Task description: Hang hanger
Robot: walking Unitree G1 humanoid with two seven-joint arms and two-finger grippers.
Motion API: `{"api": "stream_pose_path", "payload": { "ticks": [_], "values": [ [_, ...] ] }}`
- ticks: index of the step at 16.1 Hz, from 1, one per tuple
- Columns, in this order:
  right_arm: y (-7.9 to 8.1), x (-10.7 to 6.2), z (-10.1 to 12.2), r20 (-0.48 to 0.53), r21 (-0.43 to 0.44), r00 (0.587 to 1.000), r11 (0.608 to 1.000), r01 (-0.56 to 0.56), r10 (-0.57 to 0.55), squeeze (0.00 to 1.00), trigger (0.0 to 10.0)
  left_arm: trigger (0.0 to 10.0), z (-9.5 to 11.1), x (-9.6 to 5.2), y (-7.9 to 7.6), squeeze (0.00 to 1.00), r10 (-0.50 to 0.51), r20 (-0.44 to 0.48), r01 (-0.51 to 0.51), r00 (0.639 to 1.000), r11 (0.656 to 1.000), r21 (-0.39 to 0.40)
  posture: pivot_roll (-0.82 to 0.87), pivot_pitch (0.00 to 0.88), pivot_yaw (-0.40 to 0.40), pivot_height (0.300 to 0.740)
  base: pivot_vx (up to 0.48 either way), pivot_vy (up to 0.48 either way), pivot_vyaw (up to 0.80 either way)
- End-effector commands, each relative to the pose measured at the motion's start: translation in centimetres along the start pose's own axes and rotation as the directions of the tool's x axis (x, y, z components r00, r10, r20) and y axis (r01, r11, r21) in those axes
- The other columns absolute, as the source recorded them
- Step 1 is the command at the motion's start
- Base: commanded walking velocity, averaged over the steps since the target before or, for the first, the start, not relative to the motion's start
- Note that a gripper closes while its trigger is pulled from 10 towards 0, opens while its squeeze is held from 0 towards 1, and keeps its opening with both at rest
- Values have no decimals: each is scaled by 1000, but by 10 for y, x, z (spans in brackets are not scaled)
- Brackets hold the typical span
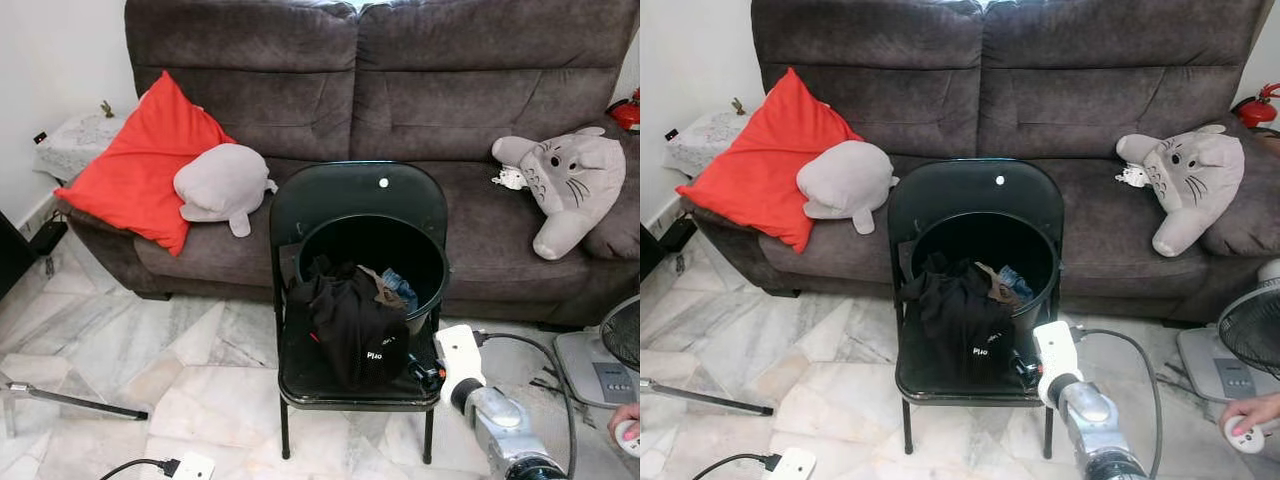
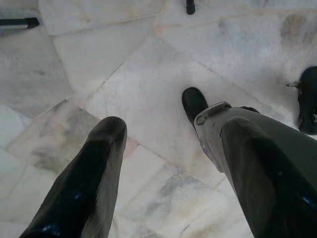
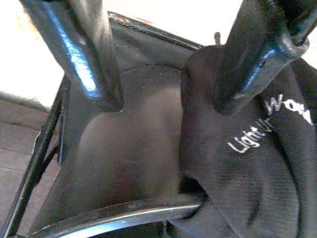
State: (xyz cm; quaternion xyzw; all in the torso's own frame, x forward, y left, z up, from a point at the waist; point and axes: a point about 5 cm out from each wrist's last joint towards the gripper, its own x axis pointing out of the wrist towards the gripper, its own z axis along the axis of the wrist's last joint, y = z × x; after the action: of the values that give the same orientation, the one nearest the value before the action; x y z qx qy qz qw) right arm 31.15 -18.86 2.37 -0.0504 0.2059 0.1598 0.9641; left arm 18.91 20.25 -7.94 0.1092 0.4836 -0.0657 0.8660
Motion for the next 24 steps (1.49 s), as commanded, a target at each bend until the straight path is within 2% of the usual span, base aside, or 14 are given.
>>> {"api": "stream_pose_path", "payload": {
  "ticks": [1,6,7,8,9,15,16,17,18,19,21,22,24],
  "values": [
    [4,0,-2,2,8,1000,1000,-18,18,0,0,10000,-5,-1,5,0,8,-21,-7,1000,1000,9,8,50,102,740,0,0,0],
    [-4,2,11,24,-22,1000,1000,-17,17,0,0,10000,-5,-1,5,0,8,-24,-7,1000,1000,24,7,31,104,740,0,0,0],
    [-6,2,13,27,-31,999,999,-20,21,0,549,10000,-5,-1,5,0,7,-26,-6,1000,1000,29,8,27,104,740,0,0,0],
    [-6,2,14,28,-31,999,999,-20,21,0,549,10000,-5,-1,5,0,7,-25,-6,1000,1000,28,8,27,104,740,0,0,0],
    [-6,3,16,27,-38,999,999,-29,30,0,10000,10000,-4,-1,5,0,5,-25,-4,1000,1000,31,10,27,104,740,0,0,0],
    [4,10,29,57,-44,994,995,-92,94,0,10000,10000,-2,-1,5,0,3,-22,-2,1000,999,42,16,38,99,740,0,0,0],
    [6,11,30,77,-44,994,996,-79,82,0,10000,10000,-2,-1,5,0,3,-22,-2,1000,999,41,17,41,93,740,0,0,0],
    [9,12,33,131,-20,991,1000,-22,25,0,10000,10000,-3,-1,5,0,5,-22,-4,1000,999,37,13,46,87,740,0,0,0],
    [20,9,30,237,54,970,998,45,-56,0,10000,10000,-5,-1,6,0,8,-23,-8,1000,1000,25,-12,54,74,740,0,0,0],
    [28,3,24,275,80,958,995,61,-81,0,10000,10000,-5,-1,5,0,8,-24,-7,1000,1000,23,-17,56,73,740,0,0,0],
    [46,-15,5,302,83,943,989,119,-139,0,10000,10000,-6,-1,4,0,1,-26,-1,1000,1000,27,-44,66,68,740,0,0,0],
    [51,-26,-3,298,128,931,975,181,-212,0,10000,10000,-6,-1,4,0,-1,-26,2,1000,1000,28,-53,68,65,740,0,0,0],
    [52,-36,-7,293,156,916,959,238,-275,0,10000,10000,-6,-1,3,0,-3,-23,4,1000,1000,26,-51,67,61,740,0,0,0]
  ]
}}
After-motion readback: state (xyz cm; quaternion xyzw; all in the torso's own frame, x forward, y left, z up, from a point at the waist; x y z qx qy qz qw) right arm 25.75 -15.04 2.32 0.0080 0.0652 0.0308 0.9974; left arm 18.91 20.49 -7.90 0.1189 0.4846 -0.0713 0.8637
